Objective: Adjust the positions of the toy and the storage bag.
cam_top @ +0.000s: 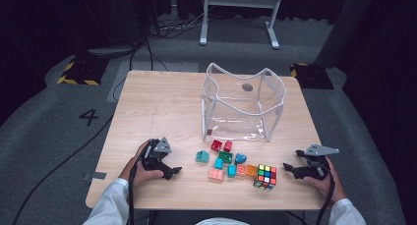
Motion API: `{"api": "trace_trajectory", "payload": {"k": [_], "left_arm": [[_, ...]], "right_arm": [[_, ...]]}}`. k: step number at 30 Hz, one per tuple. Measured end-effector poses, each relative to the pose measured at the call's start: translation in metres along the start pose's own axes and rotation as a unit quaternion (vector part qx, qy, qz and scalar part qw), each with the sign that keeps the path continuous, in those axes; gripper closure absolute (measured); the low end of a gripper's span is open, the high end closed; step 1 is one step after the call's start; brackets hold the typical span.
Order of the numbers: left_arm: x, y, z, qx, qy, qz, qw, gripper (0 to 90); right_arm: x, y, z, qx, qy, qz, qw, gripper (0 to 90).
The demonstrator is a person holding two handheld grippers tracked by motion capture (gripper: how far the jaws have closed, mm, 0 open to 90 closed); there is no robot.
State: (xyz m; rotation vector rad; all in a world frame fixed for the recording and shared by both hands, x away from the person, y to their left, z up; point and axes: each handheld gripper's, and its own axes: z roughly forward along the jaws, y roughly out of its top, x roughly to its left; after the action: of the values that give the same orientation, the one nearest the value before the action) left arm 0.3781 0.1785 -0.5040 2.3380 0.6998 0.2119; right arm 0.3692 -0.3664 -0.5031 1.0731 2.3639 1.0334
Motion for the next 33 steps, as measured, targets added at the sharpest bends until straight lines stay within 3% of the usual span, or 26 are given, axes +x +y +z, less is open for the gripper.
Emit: {"api": "trace_trajectory", "payload": {"k": [7,14,15,16,17,20,23,25,31,33], "left_arm": [[-0.001,0.001,0.000,-0.001,0.006,-0.006,1.0000,0.1],[0.001,0.002,0.000,0.002,0.013,-0.013,0.9998,0.9],[0.002,0.002,0.001,-0.006,0.019,-0.017,0.9996,5.3],[0.004,0.004,0.002,-0.011,0.024,-0.022,0.9994,5.3],[0.006,0.005,0.003,-0.016,0.025,-0.026,0.9992,13.0],[0.010,0.015,0.008,-0.016,0.034,-0.021,0.9991,16.1],[0.014,0.024,0.014,-0.013,0.041,-0.025,0.9988,17.4],[0.017,0.032,0.017,-0.019,0.049,-0.022,0.9984,22.5],[0.023,0.058,0.024,-0.053,0.052,-0.030,0.9968,23.5],[0.026,0.067,0.028,-0.047,0.049,-0.026,0.9974,24.1]], "right_arm": [[-0.002,0.002,0.002,-0.007,0.000,0.003,1.0000,21.3],[-0.004,0.004,0.004,-0.007,-0.004,0.006,1.0000,19.6],[-0.006,0.005,0.004,-0.005,-0.021,0.004,0.9998,25.0],[-0.006,0.005,0.004,-0.005,-0.021,0.004,0.9998,25.0],[-0.009,0.009,0.002,-0.020,-0.034,-0.002,0.9992,28.6],[-0.014,0.014,0.000,-0.044,-0.038,0.002,0.9983,31.9],[-0.016,0.025,0.001,-0.045,-0.039,-0.007,0.9982,37.4],[-0.021,0.036,0.005,-0.052,-0.034,-0.008,0.9980,39.5],[-0.026,0.058,0.009,-0.065,-0.030,-0.006,0.9975,42.5],[-0.028,0.071,0.011,-0.080,-0.024,-0.005,0.9965,41.8]]}}
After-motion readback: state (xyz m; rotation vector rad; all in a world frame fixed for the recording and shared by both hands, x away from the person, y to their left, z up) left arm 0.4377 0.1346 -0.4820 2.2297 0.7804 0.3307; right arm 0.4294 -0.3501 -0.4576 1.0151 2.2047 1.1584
